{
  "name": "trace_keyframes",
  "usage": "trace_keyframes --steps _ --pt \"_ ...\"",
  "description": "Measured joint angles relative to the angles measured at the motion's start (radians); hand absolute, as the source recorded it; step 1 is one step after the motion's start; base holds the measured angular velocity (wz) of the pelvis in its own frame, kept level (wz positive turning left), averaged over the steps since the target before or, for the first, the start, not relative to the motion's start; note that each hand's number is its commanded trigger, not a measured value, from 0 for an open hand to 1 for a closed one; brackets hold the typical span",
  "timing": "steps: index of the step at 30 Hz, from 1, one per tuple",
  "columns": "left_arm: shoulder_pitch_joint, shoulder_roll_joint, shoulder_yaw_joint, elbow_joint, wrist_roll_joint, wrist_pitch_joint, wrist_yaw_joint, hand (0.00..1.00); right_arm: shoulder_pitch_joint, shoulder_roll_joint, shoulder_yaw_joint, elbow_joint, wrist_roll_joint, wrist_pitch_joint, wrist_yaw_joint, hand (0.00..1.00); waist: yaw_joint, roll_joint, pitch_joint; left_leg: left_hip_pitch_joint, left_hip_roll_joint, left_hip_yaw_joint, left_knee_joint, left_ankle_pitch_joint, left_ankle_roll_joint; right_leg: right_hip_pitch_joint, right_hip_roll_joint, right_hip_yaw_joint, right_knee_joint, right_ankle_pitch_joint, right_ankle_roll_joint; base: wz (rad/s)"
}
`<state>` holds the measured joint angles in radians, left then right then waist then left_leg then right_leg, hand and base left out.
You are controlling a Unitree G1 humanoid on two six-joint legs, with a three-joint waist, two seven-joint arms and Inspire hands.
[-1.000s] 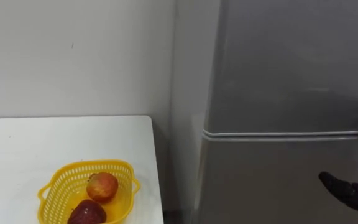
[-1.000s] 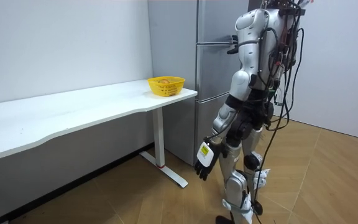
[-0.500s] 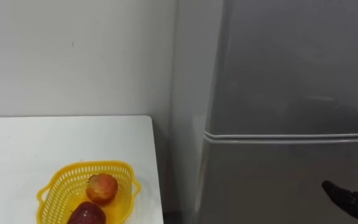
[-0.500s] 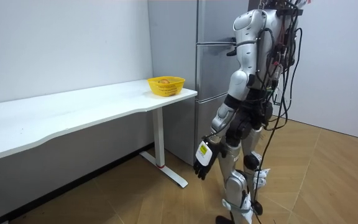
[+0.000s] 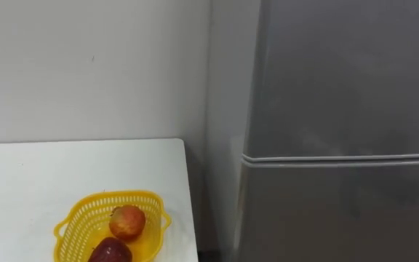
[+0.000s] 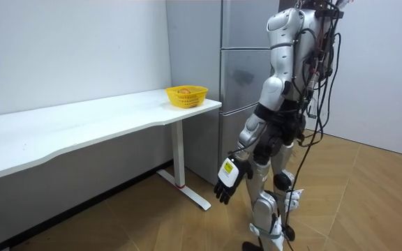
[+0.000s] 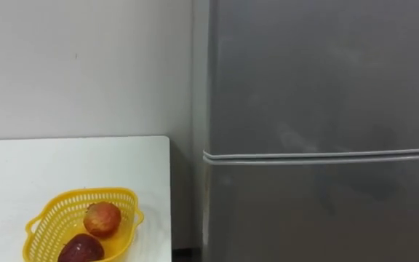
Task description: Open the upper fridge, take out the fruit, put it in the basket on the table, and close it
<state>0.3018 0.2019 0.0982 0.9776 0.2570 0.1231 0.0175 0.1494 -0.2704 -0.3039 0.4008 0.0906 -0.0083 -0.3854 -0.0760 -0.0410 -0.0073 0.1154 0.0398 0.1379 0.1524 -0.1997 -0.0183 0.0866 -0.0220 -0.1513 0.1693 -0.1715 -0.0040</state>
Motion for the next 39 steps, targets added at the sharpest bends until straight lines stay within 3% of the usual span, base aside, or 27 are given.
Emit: trace_keyframes --steps 3,8,13,20,23,33,39 --pt "-0.001 -0.005 0.006 -0.017 -0.001 0.001 0.001 0.0 -0.002 0.025 0.005 0.162 0.039 0.009 0.003 0.0 -0.002 0.005 -0.0024 0.003 0.0 0.0 0.0 0.0 0.0 0.006 -0.001 -0.002 -0.001 0.0 0.0 0.02" --pt "-0.002 -0.012 0.012 -0.021 -0.002 -0.001 0.002 0.0 -0.002 0.065 0.024 0.467 0.138 0.014 0.03 0.0 0.0 -0.001 0.0023 0.018 -0.004 -0.001 0.0 0.0 0.0 0.017 -0.011 -0.002 0.0 -0.019 0.003 0.07" --pt "-0.001 -0.027 0.019 -0.015 -0.001 -0.001 0.016 0.0 0.0 0.087 0.037 0.627 0.163 0.019 0.04 0.0 0.002 0.004 0.0044 0.018 -0.003 -0.006 0.0 0.0 0.0 0.02 -0.006 -0.005 0.001 -0.021 0.002 0.03" --pt "-0.006 -0.033 0.018 -0.012 -0.001 -0.004 0.019 0.0 -0.011 0.095 0.07 0.749 0.178 0.021 0.104 0.0 0.008 0.013 0.0075 0.018 -0.003 -0.01 0.0 0.0 0.0 0.018 -0.006 -0.007 -0.002 -0.02 0.001 0.0" --pt "-0.016 -0.033 0.019 0.009 0.012 -0.009 0.011 0.0 -0.008 0.108 0.088 0.793 0.179 0.023 0.163 0.0 0.026 0.015 0.0077 0.028 -0.003 -0.012 0.0 0.0 0.0 0.023 -0.005 -0.014 -0.001 -0.019 -0.001 -0.04" --pt "-0.011 -0.043 0.018 0.065 0.021 0.003 -0.016 0.0 -0.031 0.121 0.134 0.853 0.177 0.035 0.313 0.0 0.03 0.016 0.0086 0.032 -0.005 -0.017 0.0 0.0 0.0 0.039 -0.01 -0.014 -0.015 -0.018 0.001 0.03" --pt "-0.008 -0.056 0.018 0.068 0.032 0.008 -0.027 0.0 -0.035 0.121 0.175 0.883 0.177 0.046 0.386 0.0 0.055 0.023 0.0096 0.025 -0.006 -0.022 0.0 -0.001 -0.001 0.038 -0.009 -0.018 -0.017 -0.019 0.001 0.0"
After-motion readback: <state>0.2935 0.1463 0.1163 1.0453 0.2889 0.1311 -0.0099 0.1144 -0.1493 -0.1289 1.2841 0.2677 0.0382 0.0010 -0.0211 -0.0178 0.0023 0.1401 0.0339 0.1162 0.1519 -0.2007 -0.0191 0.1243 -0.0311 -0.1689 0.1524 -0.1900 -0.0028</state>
